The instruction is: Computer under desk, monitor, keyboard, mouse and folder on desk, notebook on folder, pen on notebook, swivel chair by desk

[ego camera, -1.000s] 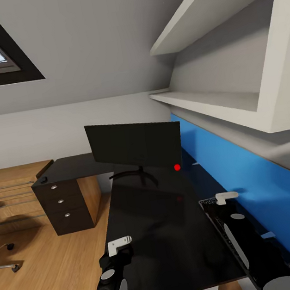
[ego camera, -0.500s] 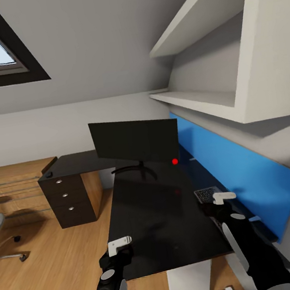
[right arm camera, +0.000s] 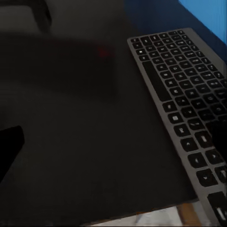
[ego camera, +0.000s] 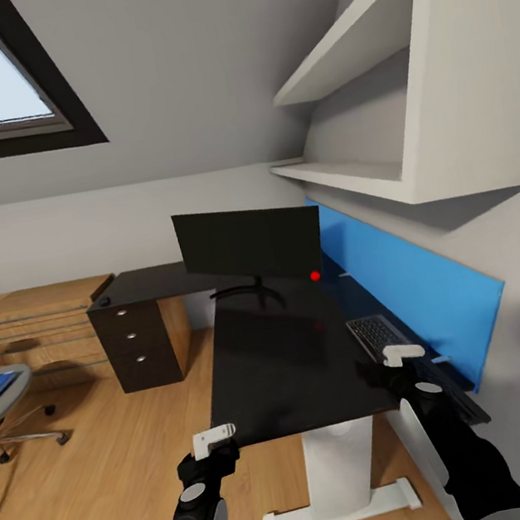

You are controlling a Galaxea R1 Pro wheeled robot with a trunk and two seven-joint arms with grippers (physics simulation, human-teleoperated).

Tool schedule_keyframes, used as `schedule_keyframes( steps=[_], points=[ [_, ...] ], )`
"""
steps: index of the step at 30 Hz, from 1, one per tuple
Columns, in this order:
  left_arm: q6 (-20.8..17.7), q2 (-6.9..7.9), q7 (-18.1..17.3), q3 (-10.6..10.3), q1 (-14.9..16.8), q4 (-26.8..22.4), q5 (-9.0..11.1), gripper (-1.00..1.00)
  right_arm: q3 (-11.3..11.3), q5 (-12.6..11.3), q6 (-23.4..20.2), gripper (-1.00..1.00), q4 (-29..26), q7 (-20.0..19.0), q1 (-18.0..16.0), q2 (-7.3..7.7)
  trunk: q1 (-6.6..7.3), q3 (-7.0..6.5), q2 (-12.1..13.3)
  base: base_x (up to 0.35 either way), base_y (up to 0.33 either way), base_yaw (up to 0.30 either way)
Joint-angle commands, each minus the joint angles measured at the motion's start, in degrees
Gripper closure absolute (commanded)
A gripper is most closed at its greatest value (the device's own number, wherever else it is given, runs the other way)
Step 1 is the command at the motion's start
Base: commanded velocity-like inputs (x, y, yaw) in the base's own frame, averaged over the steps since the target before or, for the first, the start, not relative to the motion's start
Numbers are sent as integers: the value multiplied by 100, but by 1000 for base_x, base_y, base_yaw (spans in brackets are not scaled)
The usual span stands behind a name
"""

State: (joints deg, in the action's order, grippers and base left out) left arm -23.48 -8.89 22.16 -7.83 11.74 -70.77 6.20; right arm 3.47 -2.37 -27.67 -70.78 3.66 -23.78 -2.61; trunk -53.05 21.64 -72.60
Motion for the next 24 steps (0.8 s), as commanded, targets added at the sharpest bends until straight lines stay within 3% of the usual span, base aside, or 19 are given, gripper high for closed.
schedule_keyframes(
  steps=[1, 10, 14, 15, 20, 22, 24],
  points=[
    [-16, 5, 51, -11, 4, -7, 59, -100, 4, -26, -28, -100, -8, 25, -4, -3, 3, 7, -5, -335, 114, 0],
    [-10, 13, 51, 10, 4, -7, 57, -100, 4, -25, -28, -100, 2, 24, -4, 0, 3, 7, -5, -336, 114, 0],
    [3, 45, 64, 387, 4, -86, 88, -100, 13, -26, -14, -100, 2, 21, -4, 7, 3, 7, -5, -176, 34, 0],
    [6, 49, 61, 698, 4, -128, 121, -100, 106, -31, -4, -100, 2, 17, -4, 11, 3, 6, -5, -20, 4, -152],
    [6, 48, 60, 859, 4, -305, 178, -100, 462, -89, -8, -100, 9, 1, -4, 8, 3, -3, -5, -9, 2, -204],
    [6, 45, 64, 1026, 4, -459, 424, -100, 817, -356, -22, -100, 10, -137, -4, 13, 3, -7, -5, -3, 0, -237],
    [4, 48, 68, 1085, 4, -497, 557, -100, 959, -500, -27, -100, 11, -235, -4, 17, 3, -12, -5, -1, 0, -244]
  ],
)
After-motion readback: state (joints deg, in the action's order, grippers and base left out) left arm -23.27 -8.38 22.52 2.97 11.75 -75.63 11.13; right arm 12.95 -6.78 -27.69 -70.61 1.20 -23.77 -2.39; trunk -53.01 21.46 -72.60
